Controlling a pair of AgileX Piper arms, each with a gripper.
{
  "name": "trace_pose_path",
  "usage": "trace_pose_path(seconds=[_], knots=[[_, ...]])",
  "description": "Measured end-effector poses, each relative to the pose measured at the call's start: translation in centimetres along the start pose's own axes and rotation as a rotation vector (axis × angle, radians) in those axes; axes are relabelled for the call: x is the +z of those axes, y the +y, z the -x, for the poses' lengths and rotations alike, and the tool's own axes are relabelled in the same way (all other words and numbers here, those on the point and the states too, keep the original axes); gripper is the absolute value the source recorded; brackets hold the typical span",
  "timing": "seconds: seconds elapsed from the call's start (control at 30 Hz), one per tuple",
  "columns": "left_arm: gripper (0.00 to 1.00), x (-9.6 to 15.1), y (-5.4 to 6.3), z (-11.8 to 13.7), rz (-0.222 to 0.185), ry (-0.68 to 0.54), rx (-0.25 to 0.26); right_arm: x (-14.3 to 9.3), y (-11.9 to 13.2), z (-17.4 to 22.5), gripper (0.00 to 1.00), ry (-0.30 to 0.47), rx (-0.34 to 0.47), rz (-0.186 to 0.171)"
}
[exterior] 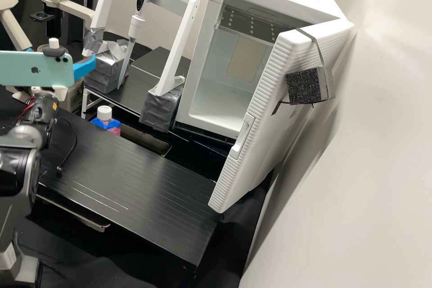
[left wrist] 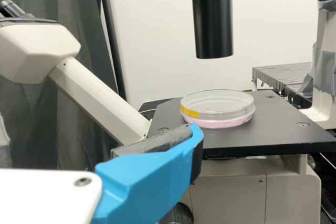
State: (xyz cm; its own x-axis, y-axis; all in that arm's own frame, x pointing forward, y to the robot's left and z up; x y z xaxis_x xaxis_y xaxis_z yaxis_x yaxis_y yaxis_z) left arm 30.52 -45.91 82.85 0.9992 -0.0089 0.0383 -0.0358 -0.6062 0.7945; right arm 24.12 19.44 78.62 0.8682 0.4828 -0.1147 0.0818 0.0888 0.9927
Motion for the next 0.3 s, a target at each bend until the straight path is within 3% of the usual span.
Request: trace_pose_path(seconds=[0.17,0.3], knots=[[1.00,0.0,0.0,0.0,0.000,0.000,0.000,0.3,1.0,4.5,1.00,-0.017,0.223,0.018],[1.00,0.0,0.0,0.0,0.000,0.000,0.000,1.4,0.9,6.9,1.00,-0.048,0.250,0.020]])
